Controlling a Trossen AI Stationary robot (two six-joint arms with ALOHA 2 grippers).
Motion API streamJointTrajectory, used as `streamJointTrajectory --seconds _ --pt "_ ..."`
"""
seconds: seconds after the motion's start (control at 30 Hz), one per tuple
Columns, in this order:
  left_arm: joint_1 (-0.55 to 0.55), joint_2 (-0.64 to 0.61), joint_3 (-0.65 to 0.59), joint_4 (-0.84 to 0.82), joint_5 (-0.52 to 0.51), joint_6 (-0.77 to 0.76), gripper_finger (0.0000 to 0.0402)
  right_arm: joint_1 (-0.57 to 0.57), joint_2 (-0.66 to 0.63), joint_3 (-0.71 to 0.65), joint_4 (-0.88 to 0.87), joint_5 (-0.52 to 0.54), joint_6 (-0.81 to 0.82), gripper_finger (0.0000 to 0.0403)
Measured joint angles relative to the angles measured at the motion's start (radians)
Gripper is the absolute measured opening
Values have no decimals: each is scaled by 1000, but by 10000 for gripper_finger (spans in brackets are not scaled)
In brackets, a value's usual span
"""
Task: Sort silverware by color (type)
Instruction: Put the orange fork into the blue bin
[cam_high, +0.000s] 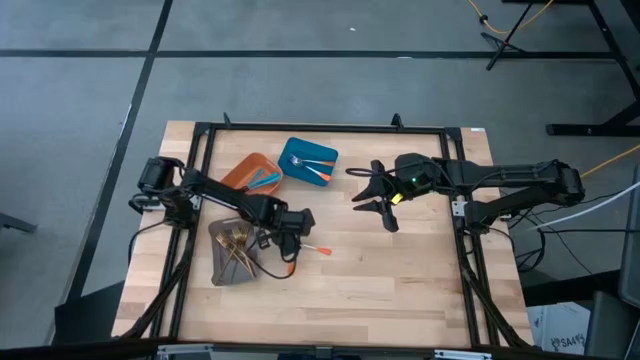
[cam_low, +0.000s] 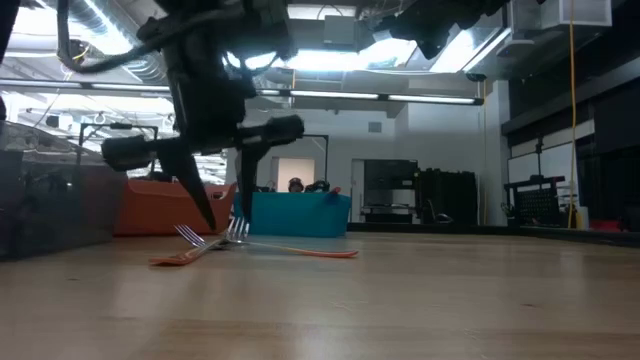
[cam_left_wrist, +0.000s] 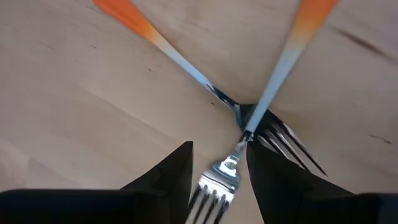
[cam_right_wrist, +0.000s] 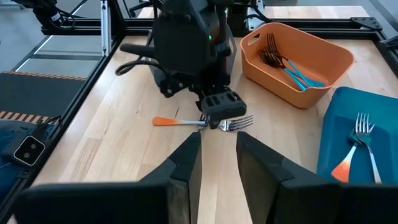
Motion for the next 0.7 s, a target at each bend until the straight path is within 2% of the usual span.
streamJointTrajectory --seconds 0.7 --pt "15 37 0 8 22 86 144 0 0 0 -18 0 3 92"
